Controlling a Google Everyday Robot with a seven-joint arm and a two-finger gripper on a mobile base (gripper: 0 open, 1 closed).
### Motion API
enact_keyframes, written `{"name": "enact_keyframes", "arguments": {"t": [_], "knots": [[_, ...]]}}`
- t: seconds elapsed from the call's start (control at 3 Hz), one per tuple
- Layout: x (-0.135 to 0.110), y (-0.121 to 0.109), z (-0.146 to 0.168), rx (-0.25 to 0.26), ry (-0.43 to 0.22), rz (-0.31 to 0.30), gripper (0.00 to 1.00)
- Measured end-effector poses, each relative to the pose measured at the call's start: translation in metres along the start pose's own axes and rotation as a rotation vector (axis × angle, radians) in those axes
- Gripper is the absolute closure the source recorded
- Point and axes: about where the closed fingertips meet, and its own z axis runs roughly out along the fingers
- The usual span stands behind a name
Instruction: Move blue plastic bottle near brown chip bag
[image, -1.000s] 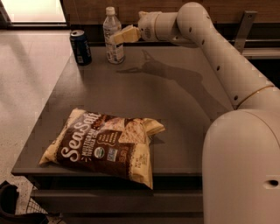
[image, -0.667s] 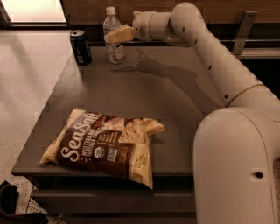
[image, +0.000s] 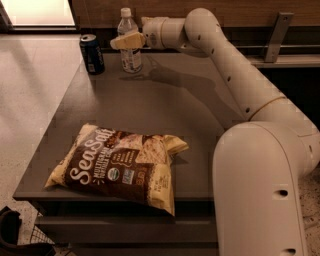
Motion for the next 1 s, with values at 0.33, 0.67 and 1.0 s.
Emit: {"name": "enact_keyframes", "arguments": {"t": [0.33, 0.67, 1.0], "knots": [[0.0023, 0.0042, 0.0049, -0.006, -0.01, 0.011, 0.35], [0.0028, 0.0062, 0.0076, -0.011, -0.01, 0.012, 0.58], [0.0034, 0.0084, 0.0106, -0.015, -0.01, 0.013, 0.81]]}}
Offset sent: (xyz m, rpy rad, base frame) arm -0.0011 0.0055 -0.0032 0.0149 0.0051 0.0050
